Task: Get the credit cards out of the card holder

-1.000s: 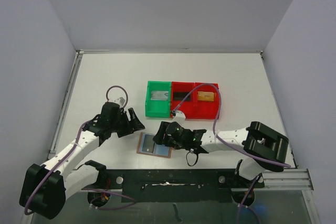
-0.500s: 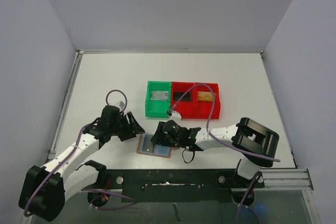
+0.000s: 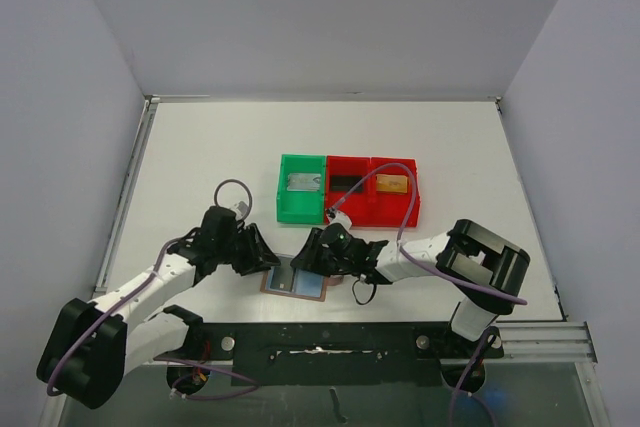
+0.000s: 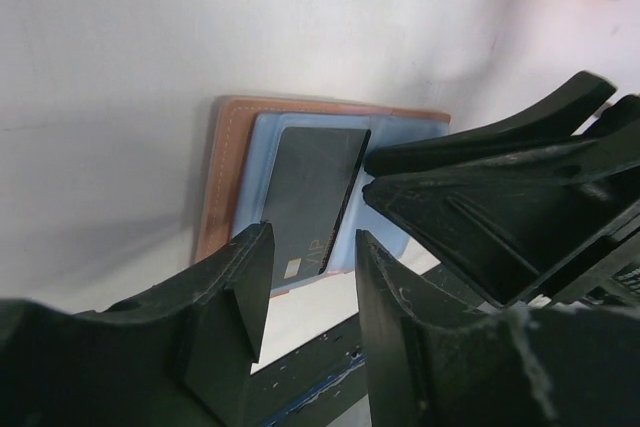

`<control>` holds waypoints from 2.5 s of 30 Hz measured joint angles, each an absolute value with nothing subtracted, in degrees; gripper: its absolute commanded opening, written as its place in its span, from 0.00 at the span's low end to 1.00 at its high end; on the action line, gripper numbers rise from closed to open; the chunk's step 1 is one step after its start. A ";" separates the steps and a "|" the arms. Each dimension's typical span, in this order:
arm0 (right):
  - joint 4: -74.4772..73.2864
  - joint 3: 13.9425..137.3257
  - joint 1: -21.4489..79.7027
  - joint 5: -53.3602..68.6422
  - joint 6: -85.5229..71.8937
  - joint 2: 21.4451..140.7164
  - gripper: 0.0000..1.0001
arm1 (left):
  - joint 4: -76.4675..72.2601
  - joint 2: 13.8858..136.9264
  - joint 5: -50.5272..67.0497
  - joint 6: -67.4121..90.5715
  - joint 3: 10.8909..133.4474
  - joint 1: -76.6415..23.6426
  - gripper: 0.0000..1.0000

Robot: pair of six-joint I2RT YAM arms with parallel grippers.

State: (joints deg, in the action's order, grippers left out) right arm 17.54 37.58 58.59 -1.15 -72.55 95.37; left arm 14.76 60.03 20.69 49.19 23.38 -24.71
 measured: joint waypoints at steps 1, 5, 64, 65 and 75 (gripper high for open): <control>17.54 37.58 58.52 -0.91 -72.55 95.37 0.34 | 14.41 60.60 20.91 49.28 23.11 -25.19 0.35; 17.54 37.58 58.48 -0.38 -72.53 95.55 0.30 | 13.65 62.37 21.26 49.50 22.74 -27.35 0.32; 21.47 34.65 58.15 2.98 -72.66 94.98 0.27 | 15.03 64.84 12.75 49.06 23.64 -34.83 0.26; 21.69 34.50 58.15 3.09 -72.71 94.91 0.26 | 15.03 64.84 12.73 49.04 23.64 -34.83 0.26; 26.61 32.64 58.13 5.69 -73.17 95.13 0.13 | 15.20 65.08 12.53 49.01 23.92 -34.85 0.26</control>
